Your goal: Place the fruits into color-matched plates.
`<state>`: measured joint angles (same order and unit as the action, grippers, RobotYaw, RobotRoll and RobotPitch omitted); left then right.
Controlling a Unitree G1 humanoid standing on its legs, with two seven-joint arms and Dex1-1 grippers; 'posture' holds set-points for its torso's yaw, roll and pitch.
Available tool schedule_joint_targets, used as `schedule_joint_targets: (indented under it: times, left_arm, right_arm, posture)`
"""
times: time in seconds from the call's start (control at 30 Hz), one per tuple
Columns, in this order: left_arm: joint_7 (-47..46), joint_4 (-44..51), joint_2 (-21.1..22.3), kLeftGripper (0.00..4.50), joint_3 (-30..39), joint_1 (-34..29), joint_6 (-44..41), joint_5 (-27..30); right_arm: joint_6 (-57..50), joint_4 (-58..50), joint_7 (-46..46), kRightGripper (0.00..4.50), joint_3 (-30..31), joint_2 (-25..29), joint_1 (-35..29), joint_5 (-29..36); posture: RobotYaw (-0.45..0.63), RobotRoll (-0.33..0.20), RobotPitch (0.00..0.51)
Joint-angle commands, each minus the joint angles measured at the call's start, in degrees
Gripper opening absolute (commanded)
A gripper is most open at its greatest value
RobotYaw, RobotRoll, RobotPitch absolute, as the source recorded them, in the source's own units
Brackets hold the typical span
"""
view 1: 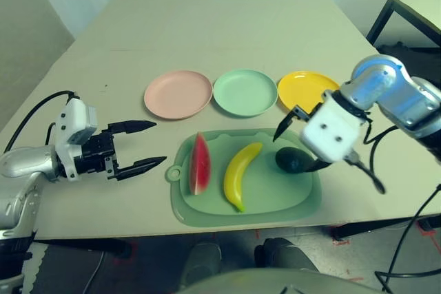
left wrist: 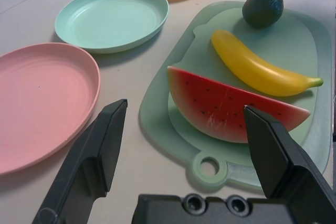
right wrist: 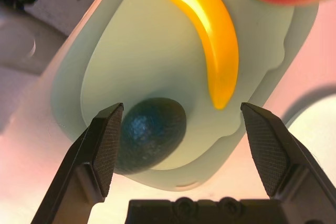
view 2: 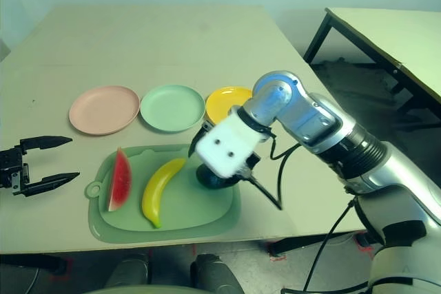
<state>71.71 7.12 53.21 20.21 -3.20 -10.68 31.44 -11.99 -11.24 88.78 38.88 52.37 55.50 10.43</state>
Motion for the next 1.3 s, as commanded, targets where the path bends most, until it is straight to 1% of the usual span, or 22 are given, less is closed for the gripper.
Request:
schedule_joint_targets:
  times: [0.03, 0.17, 0.3, 0.47, 0.63, 0.77, 1.0, 1.3]
  left_arm:
    - [0.24, 0.49, 0.74, 4.46, -0.24, 0.1, -0.02, -0.74]
    - [0.16, 0.68, 0.71, 4.46, 0.05, -0.35, -0.11, -0.69]
    - [0.17, 0.78, 0.75, 4.46, 0.06, -0.55, -0.1, -0.72]
    - [0.1, 0.99, 0.68, 4.46, -0.14, -0.4, 0.0, -0.73]
    - [-0.29, 1.61, 0.47, 4.46, -0.12, -0.64, -0.2, -0.65]
    - [-0.18, 1.12, 0.45, 4.46, -0.3, -0.72, 0.17, -0.9]
    - [-0.32, 1.52, 0.54, 4.46, -0.48, -0.22, -0.11, -0.74]
    - [0.76, 1.72, 1.15, 4.46, 0.06, -0.36, 0.11, -0.25]
  right_arm:
    - [-10.49, -4.93, 0.11, 4.5, -1.32, 0.11, -1.1, -1.21]
    - [-24.26, -8.97, -0.16, 4.5, -0.33, 0.61, -1.15, -2.18]
    - [-34.41, -9.62, -3.99, 4.5, 0.15, -1.53, -0.99, -3.81]
    - [-41.78, -8.78, -7.47, 4.5, 2.42, -2.86, -1.44, -6.09]
    - [-44.19, -8.53, -10.27, 4.5, 3.37, -3.58, -2.82, -7.19]
    - [-45.06, -8.3, -10.69, 4.5, 3.91, -3.53, -2.79, -7.19]
    - [-44.17, -9.48, -10.53, 4.5, 5.57, -2.2, -3.62, -8.01]
    - [-40.98, -7.28, -11.74, 4.5, 6.83, -3.2, -5.15, -10.63]
  posture:
    - [0.09, 0.0, 0.077]
    - [0.1, 0.0, 0.078]
    - [0.1, 0.0, 0.08]
    - [0.1, 0.0, 0.08]
    - [0.1, 0.0, 0.08]
    - [0.1, 0.0, 0.076]
    - [0.1, 0.0, 0.076]
    - [0.11, 0.0, 0.076]
